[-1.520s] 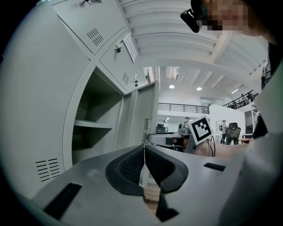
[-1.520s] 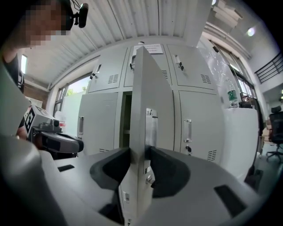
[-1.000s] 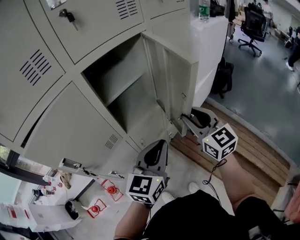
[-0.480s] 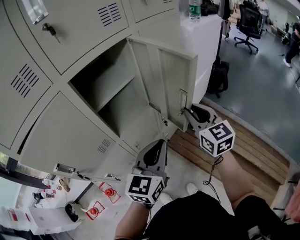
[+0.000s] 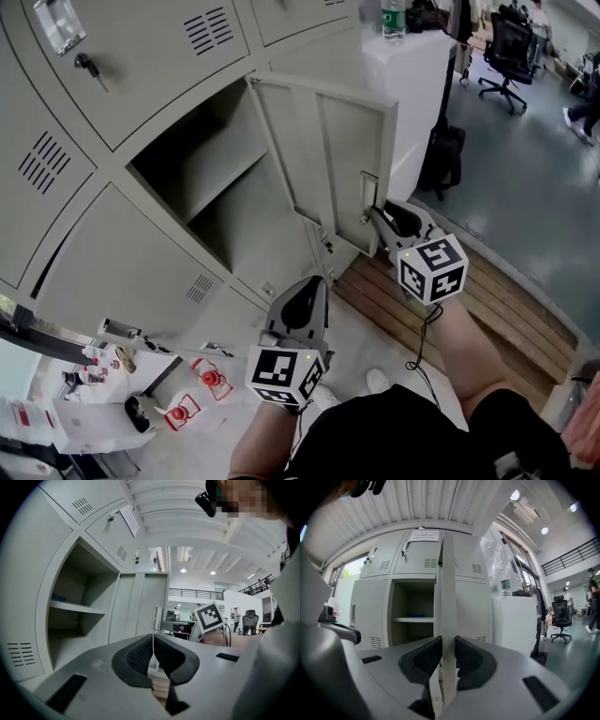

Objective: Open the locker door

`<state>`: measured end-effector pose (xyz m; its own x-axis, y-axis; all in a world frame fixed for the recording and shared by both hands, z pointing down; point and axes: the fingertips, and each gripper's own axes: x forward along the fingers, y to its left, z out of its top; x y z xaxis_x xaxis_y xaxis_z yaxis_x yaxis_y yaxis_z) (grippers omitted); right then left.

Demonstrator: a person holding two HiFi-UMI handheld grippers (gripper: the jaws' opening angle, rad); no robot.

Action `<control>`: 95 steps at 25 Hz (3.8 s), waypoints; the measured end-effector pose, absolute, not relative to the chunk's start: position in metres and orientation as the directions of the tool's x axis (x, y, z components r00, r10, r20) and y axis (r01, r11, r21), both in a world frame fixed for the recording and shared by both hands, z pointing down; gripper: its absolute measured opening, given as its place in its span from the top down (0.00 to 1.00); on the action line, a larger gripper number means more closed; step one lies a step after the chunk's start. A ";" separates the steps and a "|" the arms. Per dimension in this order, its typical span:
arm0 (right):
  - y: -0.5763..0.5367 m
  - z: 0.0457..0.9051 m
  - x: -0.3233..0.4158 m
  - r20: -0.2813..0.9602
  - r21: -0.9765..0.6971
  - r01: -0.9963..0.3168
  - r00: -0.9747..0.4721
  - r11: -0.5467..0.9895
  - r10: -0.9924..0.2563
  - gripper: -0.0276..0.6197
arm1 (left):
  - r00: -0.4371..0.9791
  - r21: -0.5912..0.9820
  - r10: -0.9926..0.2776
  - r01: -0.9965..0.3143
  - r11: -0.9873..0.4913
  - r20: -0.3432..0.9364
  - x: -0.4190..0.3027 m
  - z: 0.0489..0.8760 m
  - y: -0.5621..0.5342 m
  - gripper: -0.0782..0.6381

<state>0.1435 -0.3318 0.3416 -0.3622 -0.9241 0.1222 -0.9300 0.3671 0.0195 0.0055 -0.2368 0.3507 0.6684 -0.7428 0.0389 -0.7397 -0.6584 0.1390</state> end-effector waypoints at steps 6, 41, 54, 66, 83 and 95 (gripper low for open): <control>-0.345 0.341 0.159 0.110 0.020 -0.929 -0.366 0.370 -0.924 0.75 | 0.635 0.128 -0.771 -0.770 -0.625 0.059 0.012 0.353 -0.242 0.86; -0.340 0.327 0.179 0.029 0.090 -0.895 -0.436 0.437 -0.900 0.72 | 0.416 0.120 -0.906 -0.906 -0.406 0.076 0.009 0.358 -0.196 0.86; -0.233 0.332 0.071 0.057 0.038 -0.842 -0.537 0.539 -0.842 0.87 | 0.428 0.143 -0.902 -0.898 -0.416 0.063 -0.064 0.360 -0.129 0.86; -0.127 0.350 -0.020 0.128 0.043 -0.749 -0.653 0.662 -0.747 0.87 | 0.434 0.175 -0.899 -0.891 -0.418 0.060 -0.110 0.369 -0.072 0.86; -0.059 0.371 -0.059 0.166 0.009 -0.729 -0.674 0.685 -0.720 0.87 | 0.445 0.182 -0.894 -0.885 -0.429 0.052 -0.138 0.376 -0.023 0.86; -0.036 0.371 -0.068 0.171 0.025 -0.719 -0.682 0.695 -0.711 0.87 | 0.452 0.186 -0.891 -0.879 -0.438 0.038 -0.144 0.375 -0.008 0.86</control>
